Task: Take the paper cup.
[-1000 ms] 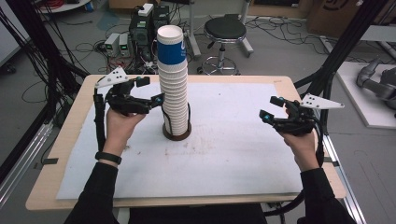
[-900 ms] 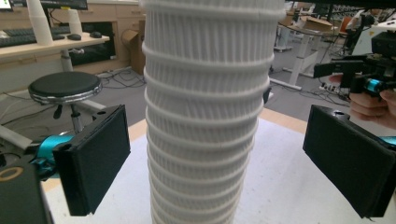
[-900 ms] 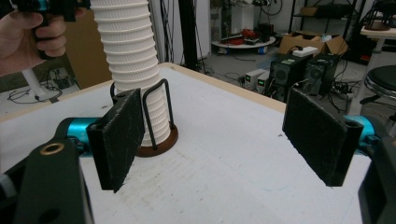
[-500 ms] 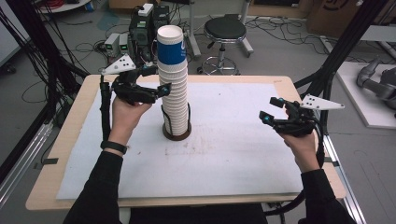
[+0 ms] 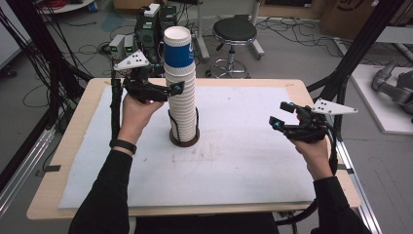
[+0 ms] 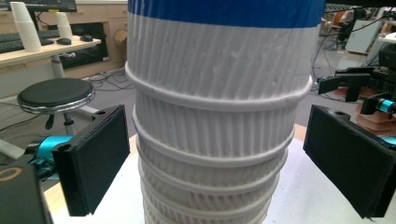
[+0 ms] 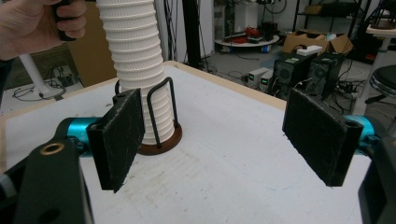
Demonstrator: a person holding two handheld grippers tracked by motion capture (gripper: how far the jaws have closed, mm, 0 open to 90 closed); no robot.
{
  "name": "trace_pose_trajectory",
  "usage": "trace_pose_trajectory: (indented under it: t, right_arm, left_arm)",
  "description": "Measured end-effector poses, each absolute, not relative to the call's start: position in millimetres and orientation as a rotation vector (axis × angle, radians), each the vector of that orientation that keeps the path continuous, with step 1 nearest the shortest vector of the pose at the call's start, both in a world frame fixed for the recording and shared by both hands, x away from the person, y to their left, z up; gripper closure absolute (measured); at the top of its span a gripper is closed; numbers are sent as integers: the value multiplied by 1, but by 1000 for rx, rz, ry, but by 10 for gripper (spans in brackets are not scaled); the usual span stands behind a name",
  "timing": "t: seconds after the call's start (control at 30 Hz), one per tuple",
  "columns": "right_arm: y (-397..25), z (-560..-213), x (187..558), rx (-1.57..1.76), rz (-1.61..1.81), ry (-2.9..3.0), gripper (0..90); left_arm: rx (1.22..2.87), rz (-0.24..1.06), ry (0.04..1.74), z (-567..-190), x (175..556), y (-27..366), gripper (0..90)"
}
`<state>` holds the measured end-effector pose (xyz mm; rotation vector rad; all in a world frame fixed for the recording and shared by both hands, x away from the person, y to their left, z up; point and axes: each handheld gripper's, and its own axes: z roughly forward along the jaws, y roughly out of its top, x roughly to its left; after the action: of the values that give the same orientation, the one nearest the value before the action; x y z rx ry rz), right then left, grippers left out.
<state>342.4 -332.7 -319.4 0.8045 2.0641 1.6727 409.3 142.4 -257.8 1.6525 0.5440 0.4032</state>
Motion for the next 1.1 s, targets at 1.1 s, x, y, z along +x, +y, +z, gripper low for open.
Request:
trace_pose_trajectory:
  t: [1.1]
  right_arm:
    - [-320,-314,344,755,1688,2091,213]
  left_arm:
    - [1663,355,511,-260,424,136,120]
